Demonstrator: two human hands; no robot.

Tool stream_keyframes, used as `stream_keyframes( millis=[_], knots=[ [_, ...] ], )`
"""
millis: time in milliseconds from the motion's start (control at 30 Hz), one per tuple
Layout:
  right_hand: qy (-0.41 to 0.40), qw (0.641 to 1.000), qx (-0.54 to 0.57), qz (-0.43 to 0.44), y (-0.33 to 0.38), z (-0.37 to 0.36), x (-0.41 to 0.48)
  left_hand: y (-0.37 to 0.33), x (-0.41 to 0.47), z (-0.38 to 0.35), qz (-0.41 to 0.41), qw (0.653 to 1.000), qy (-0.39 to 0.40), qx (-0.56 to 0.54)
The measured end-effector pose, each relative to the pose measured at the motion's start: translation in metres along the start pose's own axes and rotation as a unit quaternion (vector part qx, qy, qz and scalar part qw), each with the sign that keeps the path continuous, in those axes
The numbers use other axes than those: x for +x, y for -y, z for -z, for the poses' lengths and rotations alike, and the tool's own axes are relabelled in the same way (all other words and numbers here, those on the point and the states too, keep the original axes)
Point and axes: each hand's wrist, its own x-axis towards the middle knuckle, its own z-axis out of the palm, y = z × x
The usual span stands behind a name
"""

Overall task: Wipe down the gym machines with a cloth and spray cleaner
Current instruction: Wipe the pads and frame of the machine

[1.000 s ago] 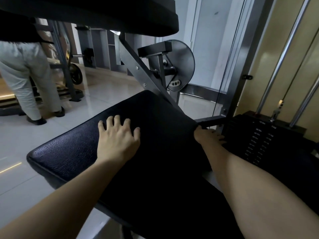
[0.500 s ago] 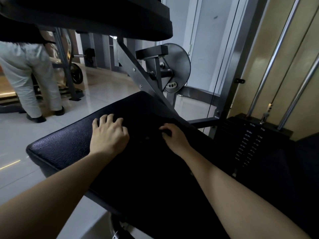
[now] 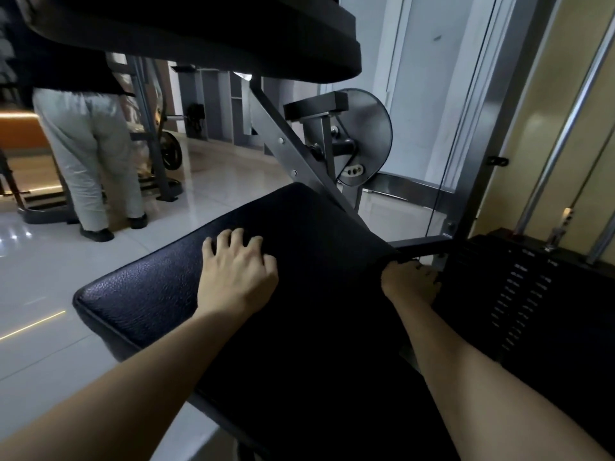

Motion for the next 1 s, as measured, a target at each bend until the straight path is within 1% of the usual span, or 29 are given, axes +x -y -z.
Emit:
stream_keyframes(
  millis=[33, 100, 167, 233, 300, 333, 367, 400, 467, 500, 533, 600, 633, 667, 700, 733, 767, 800, 833, 867, 900, 933, 967, 1000],
  knots=[
    [-0.006, 1.0, 0.006, 0.028, 0.018, 0.0, -0.006, 0.0, 0.001, -0.001, 0.0, 1.0, 0.0, 0.001],
    [-0.016, 0.99, 0.016, 0.138, 0.057, -0.003, -0.028, 0.0, 0.002, -0.002, 0.0, 1.0, 0.006, -0.001],
    [-0.024, 0.954, 0.019, 0.299, 0.092, -0.013, -0.065, 0.002, 0.002, -0.003, 0.0, 1.0, 0.005, -0.008],
    [-0.002, 0.911, 0.038, 0.41, 0.101, -0.022, -0.101, 0.004, 0.002, -0.003, 0.009, 1.0, 0.001, -0.026],
    [0.029, 0.88, 0.038, 0.473, 0.085, -0.015, -0.113, 0.006, 0.001, -0.004, 0.012, 0.999, -0.004, -0.042],
    [0.026, 0.874, 0.035, 0.483, 0.073, -0.01, -0.107, 0.008, 0.0, -0.005, 0.012, 0.999, -0.005, -0.048],
    [0.021, 0.882, 0.029, 0.469, 0.059, -0.004, -0.092, 0.008, -0.001, -0.004, 0.012, 0.999, -0.001, -0.052],
    [0.022, 0.902, 0.025, 0.43, 0.041, -0.002, -0.072, 0.008, -0.002, -0.003, 0.009, 0.998, 0.007, -0.057],
    [0.039, 0.953, 0.019, 0.3, 0.009, 0.002, -0.025, 0.008, -0.004, 0.0, 0.006, 0.998, 0.011, -0.061],
    [0.037, 0.972, 0.013, 0.23, -0.006, 0.004, -0.006, 0.008, -0.004, 0.002, 0.007, 0.998, 0.01, -0.062],
    [0.035, 0.986, -0.001, 0.162, -0.018, 0.005, 0.011, 0.007, -0.004, 0.002, 0.008, 0.998, 0.01, -0.065],
    [0.047, 0.998, -0.01, 0.05, -0.021, 0.005, 0.027, 0.005, -0.002, 0.002, 0.011, 0.998, 0.006, -0.065],
    [0.051, 0.998, 0.0, 0.022, -0.01, 0.006, 0.029, 0.003, 0.0, 0.002, 0.01, 0.998, 0.004, -0.062],
    [0.054, 0.998, 0.007, 0.018, 0.008, 0.004, 0.024, 0.005, 0.002, 0.0, 0.009, 0.998, 0.007, -0.056],
    [0.047, 0.998, 0.021, 0.035, 0.029, 0.003, 0.015, 0.004, 0.004, 0.0, 0.008, 0.999, 0.007, -0.052],
    [0.046, 0.995, 0.024, 0.084, 0.052, -0.002, 0.002, 0.004, 0.005, -0.002, 0.011, 0.999, 0.003, -0.049],
    [0.017, 0.985, 0.026, 0.168, 0.074, -0.007, -0.014, 0.004, 0.005, -0.003, 0.018, 0.999, -0.002, -0.045],
    [-0.024, 0.964, 0.017, 0.265, 0.091, -0.013, -0.036, 0.003, 0.005, -0.003, 0.023, 0.999, -0.005, -0.045],
    [-0.009, 0.94, 0.026, 0.34, 0.1, -0.017, -0.058, 0.002, 0.005, -0.002, 0.028, 0.998, -0.004, -0.053],
    [-0.001, 0.909, 0.021, 0.417, 0.104, -0.025, -0.076, 0.001, 0.004, 0.0, 0.032, 0.997, -0.003, -0.068],
    [0.018, 0.879, 0.025, 0.476, 0.103, -0.025, -0.089, 0.002, 0.003, 0.004, 0.035, 0.995, -0.001, -0.09],
    [0.02, 0.854, 0.046, 0.518, 0.099, -0.02, -0.092, 0.004, 0.002, 0.009, 0.033, 0.993, 0.007, -0.114],
    [0.037, 0.841, 0.054, 0.536, 0.094, -0.011, -0.084, 0.008, 0.003, 0.016, 0.027, 0.992, 0.022, -0.123],
    [0.055, 0.85, 0.045, 0.522, 0.086, -0.006, -0.068, 0.014, 0.004, 0.025, 0.018, 0.993, 0.045, -0.108]
  ],
)
